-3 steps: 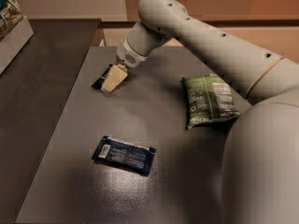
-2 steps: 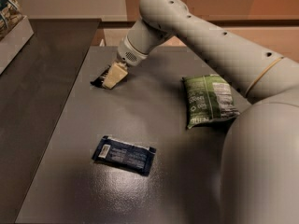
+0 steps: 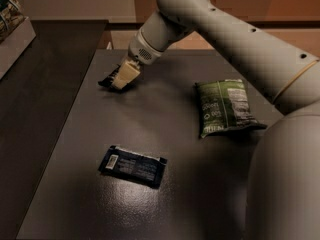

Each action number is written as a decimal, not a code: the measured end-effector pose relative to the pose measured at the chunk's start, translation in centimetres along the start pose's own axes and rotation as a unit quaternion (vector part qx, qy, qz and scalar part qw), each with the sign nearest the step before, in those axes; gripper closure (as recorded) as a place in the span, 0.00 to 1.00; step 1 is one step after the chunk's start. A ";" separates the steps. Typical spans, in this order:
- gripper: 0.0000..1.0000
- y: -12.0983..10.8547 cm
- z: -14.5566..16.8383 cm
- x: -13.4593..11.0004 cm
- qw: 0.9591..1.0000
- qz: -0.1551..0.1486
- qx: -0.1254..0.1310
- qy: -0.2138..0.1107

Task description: Pick rxbar chocolate

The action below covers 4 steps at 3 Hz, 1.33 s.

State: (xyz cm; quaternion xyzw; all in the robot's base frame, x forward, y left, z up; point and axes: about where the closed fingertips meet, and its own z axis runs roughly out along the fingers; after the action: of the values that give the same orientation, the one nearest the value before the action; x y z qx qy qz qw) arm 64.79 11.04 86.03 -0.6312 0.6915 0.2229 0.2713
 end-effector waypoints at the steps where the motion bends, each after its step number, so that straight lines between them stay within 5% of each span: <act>1: 1.00 0.8 -2.1 -1.2 1.000 -0.011 -0.003 -0.009; 4: 1.00 2.8 -9.1 -5.8 0.997 -0.073 -0.013 -0.017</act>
Offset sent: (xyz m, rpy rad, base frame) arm -0.0313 -0.0128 0.0913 0.0076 -0.0682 0.1028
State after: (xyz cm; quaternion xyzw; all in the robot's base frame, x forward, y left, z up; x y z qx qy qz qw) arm 61.48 9.80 96.57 -0.6793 0.6363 0.2222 0.2905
